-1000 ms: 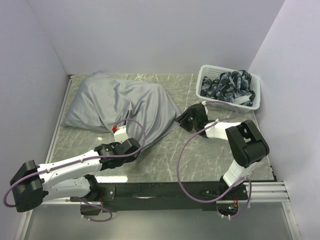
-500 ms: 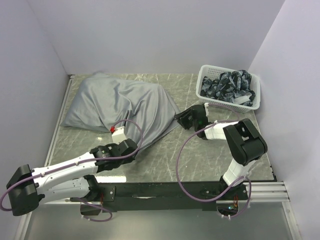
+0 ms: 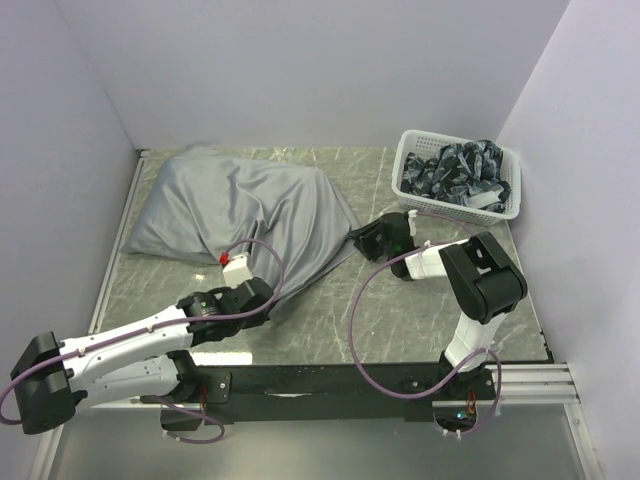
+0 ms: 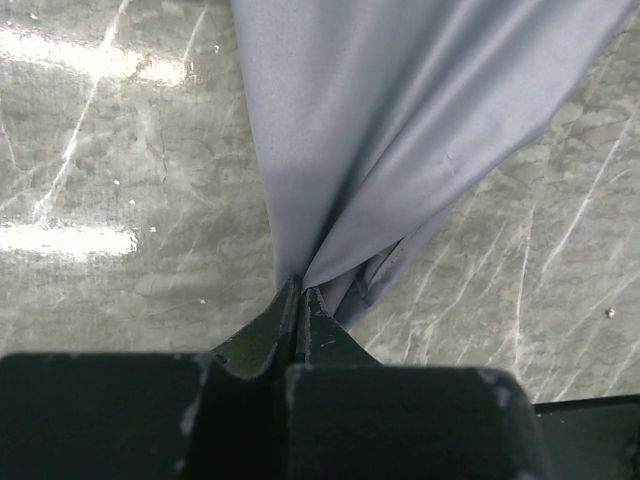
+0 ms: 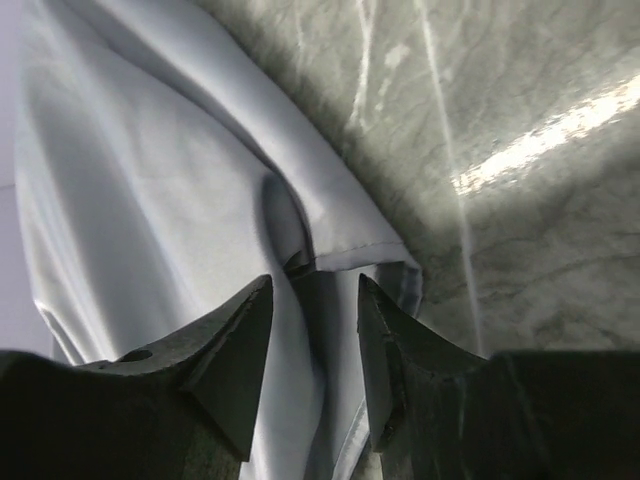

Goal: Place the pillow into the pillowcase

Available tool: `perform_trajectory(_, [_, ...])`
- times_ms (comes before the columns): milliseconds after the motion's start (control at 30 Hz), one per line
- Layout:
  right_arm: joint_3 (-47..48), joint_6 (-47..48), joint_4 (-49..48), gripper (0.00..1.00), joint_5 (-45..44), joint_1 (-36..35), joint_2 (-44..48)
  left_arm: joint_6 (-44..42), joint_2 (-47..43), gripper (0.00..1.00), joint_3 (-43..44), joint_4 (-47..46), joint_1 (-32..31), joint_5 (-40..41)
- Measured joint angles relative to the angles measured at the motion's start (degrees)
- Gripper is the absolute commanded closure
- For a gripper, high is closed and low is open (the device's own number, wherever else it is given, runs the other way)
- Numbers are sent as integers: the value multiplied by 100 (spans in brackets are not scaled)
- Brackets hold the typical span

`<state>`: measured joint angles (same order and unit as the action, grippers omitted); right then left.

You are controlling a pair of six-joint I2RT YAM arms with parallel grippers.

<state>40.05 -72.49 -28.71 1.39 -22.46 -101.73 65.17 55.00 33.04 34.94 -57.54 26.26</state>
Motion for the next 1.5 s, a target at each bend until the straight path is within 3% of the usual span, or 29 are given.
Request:
perform_trajectory(200, [26, 9, 50, 62, -236, 0, -42, -22, -175, 99, 0, 28, 0, -98])
perform_trajectory(333, [203, 205, 332, 88, -494, 17, -37, -129, -378, 99, 4, 133, 0, -249])
perform_trajectory(433, [382, 431, 601, 100, -662, 79, 35, -306, -623, 99, 52, 216, 0, -494])
perform_trajectory(633, [420, 1069, 1414, 100, -817, 487, 1106, -857, -793, 99, 400, 173, -17, -1244])
perform_trajectory(800, [415, 1547, 1987, 100, -435, 1572, 2426, -1355, -463, 99, 863, -214, -369, -1915])
perform_trajectory(900, [435, 1853, 2197, 100, -461, 2302, 2789, -1615, 83, 99, 1095, -472, -896, -2247])
perform_trajectory(1000, [435, 2111, 2492, 100, -426, 2546, 2848, -1799, 1040, 99, 1346, -850, -1423, -2459])
perform_trajectory(1067, [435, 2258, 2693, 89, -315, 2610, 2841, -1899, 1725, 99, 1561, -1104, -1735, -2505])
perform_trajectory(1133, [442, 2404, 2844, 77, -179, 2614, 2844, -1928, 2179, 99, 1698, -1281, -1958, -2520])
perform_trajectory(1267, [579, 2804, 3252, 70, -188, 2323, 2844, -1801, 2618, 99, 1703, -1547, -2197, -2570])
perform_trajectory(1400, [691, 3187, 3434, 67, -280, 1362, 2802, -1449, 2649, 99, 1408, -1862, -2216, -2594])
perform_trajectory(1500, [688, 3405, 3510, 60, -396, 605, 2638, -1091, 2649, 99, 1073, -1971, -2218, -2586])
